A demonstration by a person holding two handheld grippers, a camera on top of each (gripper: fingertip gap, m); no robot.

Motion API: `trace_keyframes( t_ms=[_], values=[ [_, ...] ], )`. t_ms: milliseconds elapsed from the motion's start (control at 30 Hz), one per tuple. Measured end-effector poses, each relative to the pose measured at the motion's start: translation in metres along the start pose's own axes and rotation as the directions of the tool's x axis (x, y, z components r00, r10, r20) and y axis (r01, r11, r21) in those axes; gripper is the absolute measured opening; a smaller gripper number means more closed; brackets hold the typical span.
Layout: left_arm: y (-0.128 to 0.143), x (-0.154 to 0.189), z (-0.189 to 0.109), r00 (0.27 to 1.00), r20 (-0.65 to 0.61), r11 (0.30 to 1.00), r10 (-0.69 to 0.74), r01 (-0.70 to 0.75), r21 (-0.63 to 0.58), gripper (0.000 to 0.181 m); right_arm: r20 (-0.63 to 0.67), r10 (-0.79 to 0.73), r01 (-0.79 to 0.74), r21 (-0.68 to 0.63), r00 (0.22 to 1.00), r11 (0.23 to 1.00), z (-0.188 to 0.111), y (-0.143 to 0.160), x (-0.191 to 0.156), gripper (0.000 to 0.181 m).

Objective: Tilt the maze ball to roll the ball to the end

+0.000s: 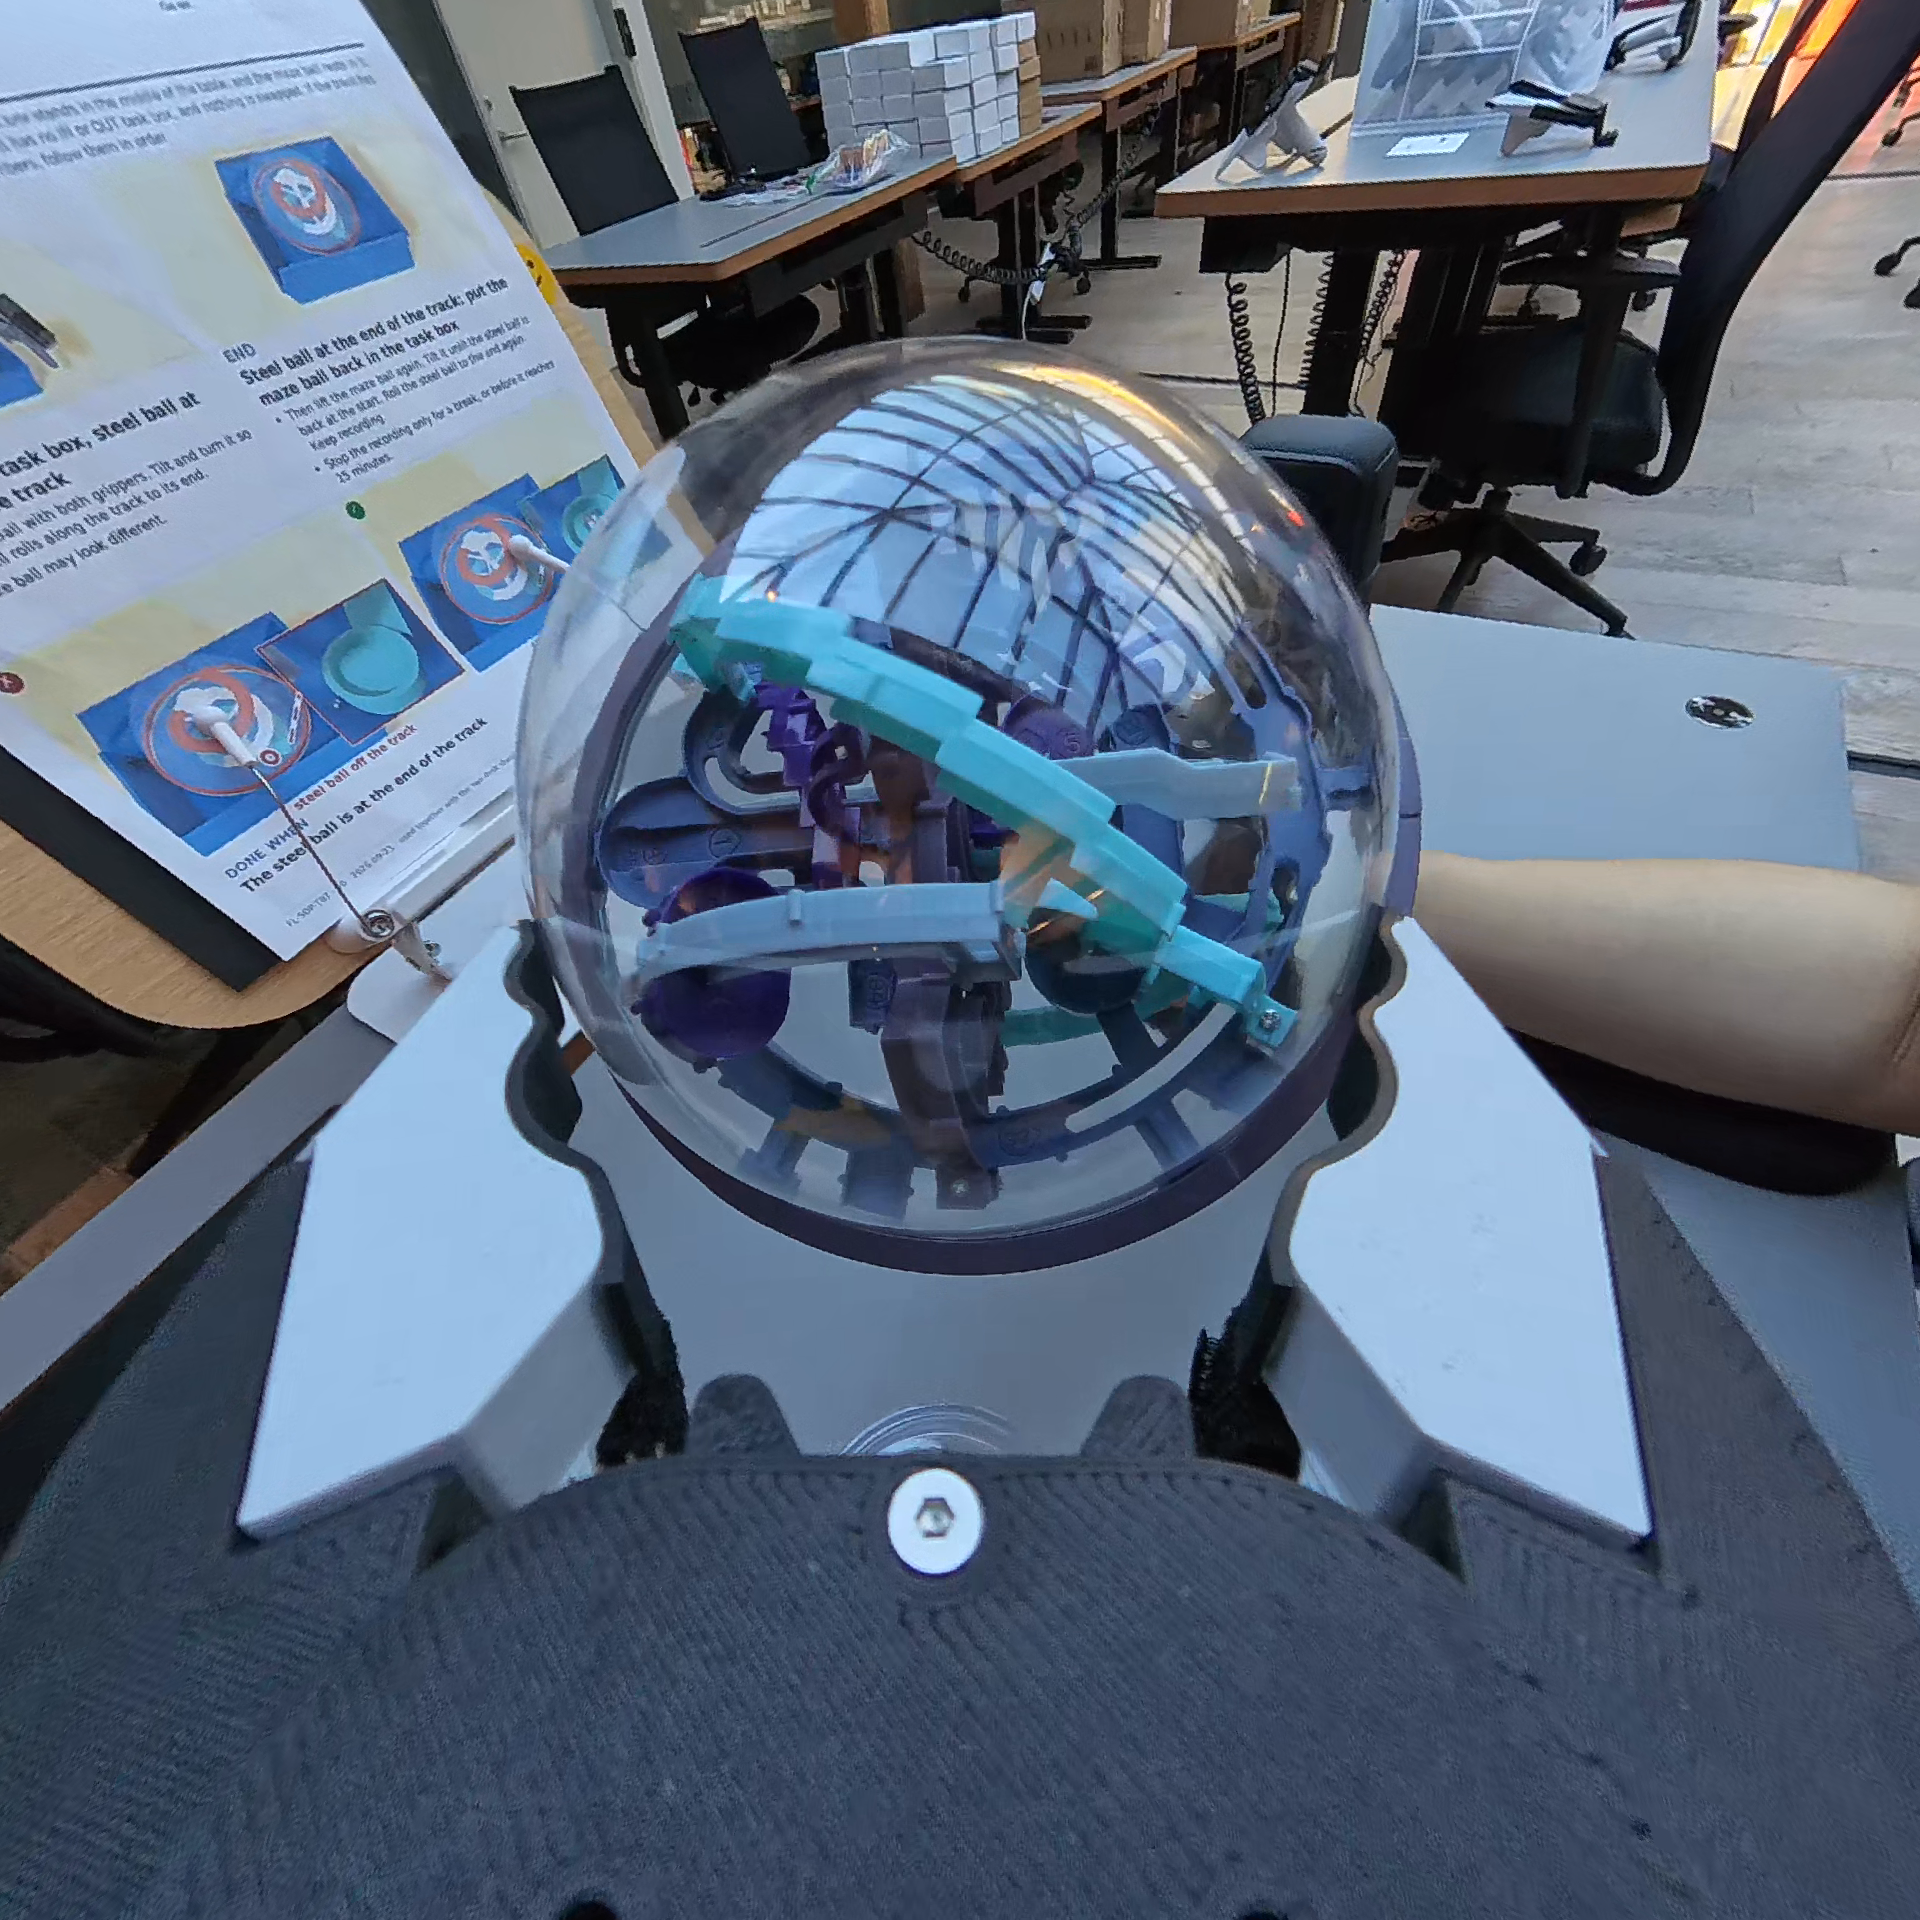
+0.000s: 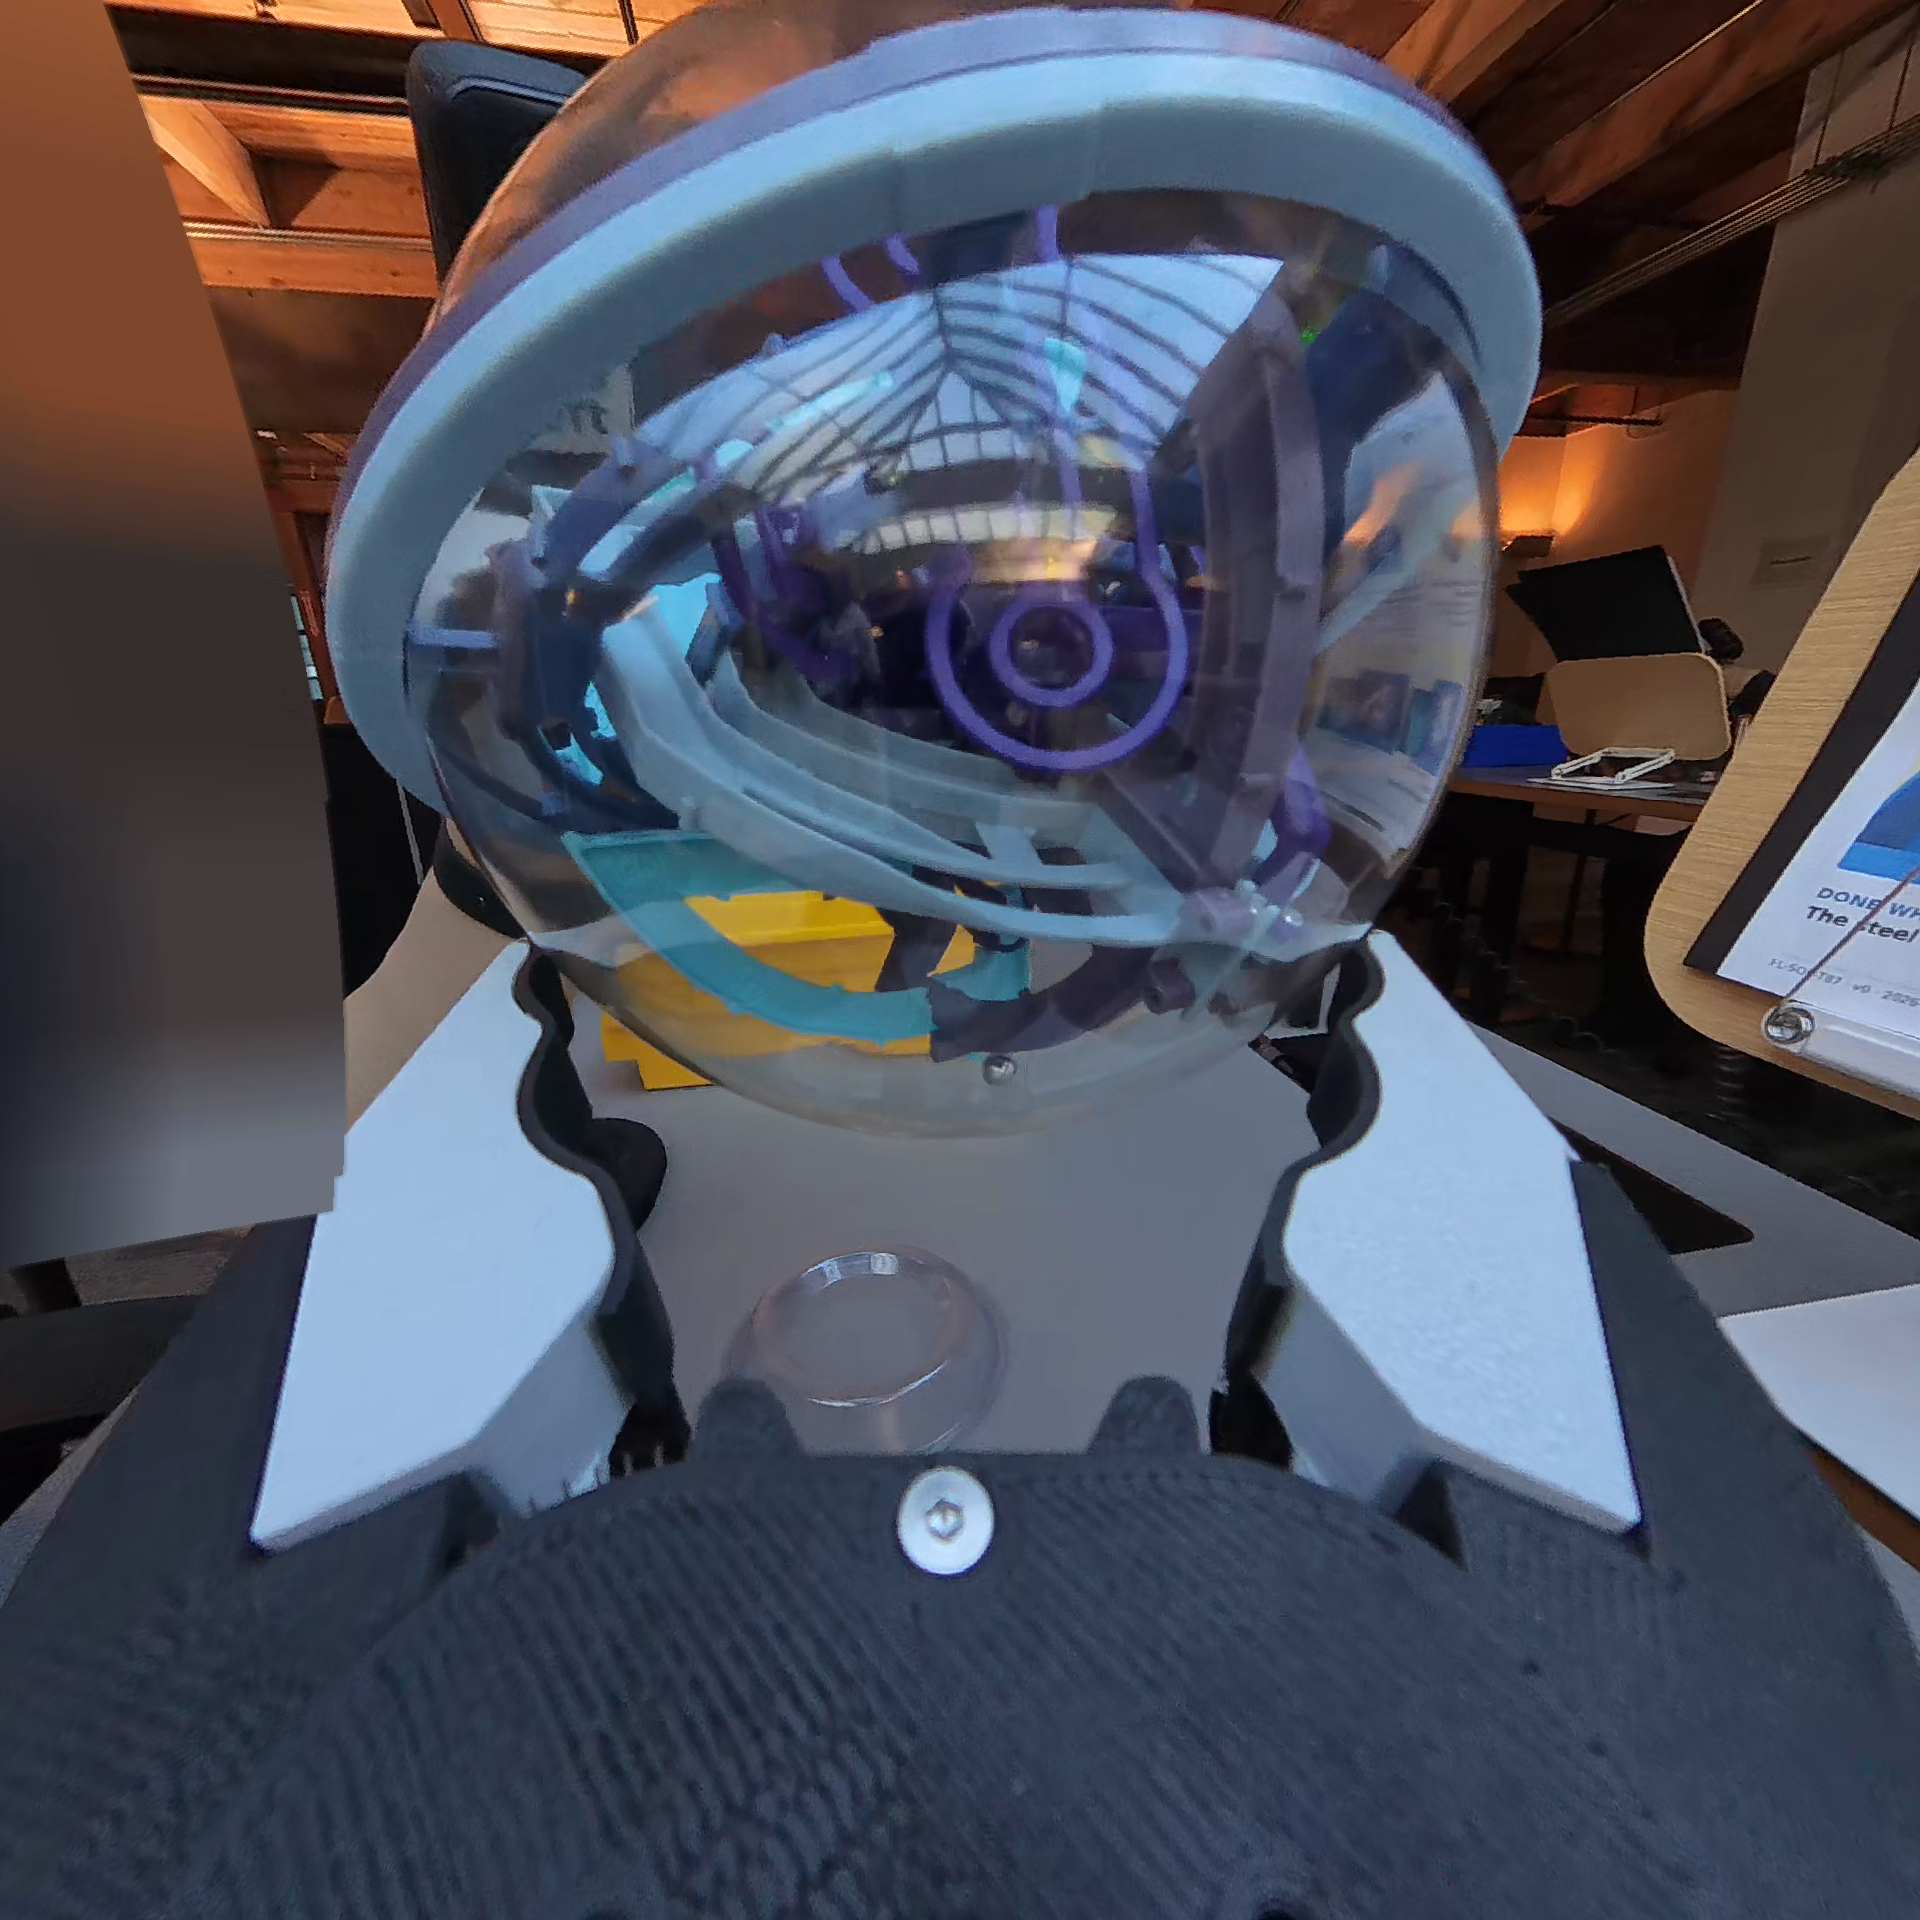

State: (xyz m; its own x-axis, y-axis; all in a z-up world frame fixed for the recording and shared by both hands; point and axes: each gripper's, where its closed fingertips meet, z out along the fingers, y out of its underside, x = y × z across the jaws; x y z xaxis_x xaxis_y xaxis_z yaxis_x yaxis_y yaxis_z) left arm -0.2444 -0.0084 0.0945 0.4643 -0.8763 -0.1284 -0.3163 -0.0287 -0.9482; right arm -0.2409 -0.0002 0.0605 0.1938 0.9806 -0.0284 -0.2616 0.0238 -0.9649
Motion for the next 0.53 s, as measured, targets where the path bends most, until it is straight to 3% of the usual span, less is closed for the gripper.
trace_keyframes(
  t_ms=[533],
  values=[
    [-0.025,0.027,-0.020,0.937,0.031,0.927,0.348,-0.349,0.135,0.146,-0.053,-0.347,0.345,-0.033,0.936,0.938,0.001,-0.024,-0.019,0.143]
  ],
)
